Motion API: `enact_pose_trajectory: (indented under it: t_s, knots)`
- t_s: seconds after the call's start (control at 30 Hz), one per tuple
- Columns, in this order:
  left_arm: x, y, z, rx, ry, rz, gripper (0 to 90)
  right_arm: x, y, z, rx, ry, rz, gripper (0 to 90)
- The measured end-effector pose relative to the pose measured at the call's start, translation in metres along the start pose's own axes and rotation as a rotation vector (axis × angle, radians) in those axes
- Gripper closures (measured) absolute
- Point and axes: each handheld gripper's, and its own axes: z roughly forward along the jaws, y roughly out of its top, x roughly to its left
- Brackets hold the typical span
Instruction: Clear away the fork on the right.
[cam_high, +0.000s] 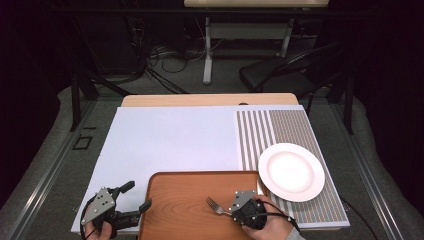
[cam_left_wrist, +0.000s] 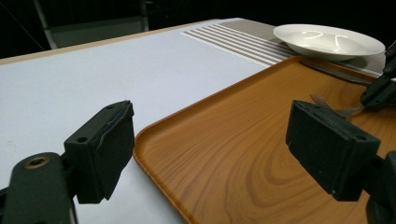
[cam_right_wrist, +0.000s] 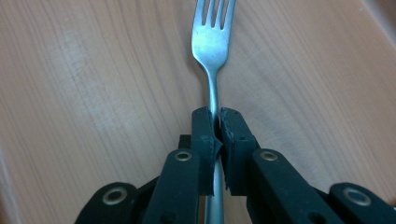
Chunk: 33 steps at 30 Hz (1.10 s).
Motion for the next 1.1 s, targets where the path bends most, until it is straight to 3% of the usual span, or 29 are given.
enact_pose_trajectory:
  t_s: [0.5,0.63,0.87,1.1]
  knots:
    - [0.0000,0.0000,0.0000,0.001,-0.002,0.002,16.0,-0.0022,-0.0002,0.0019,-0.013,0.025,0.022,80.2]
    - [0.0001,0.0000,0.0000,0.002,-0.002,0.002,16.0,-0.0018,0.0003,-0.0003,-0.044,0.036,0.026,78.4]
    - [-0.0001,0.0000,0.0001,0.003,-0.001,0.003,16.0,-0.0016,0.0011,-0.0017,-0.084,0.096,0.017,89.8]
    - [-0.0001,-0.0002,0.0003,0.003,-0.001,0.001,16.0,-0.0057,-0.0006,0.0070,-0.066,0.105,0.038,90.0]
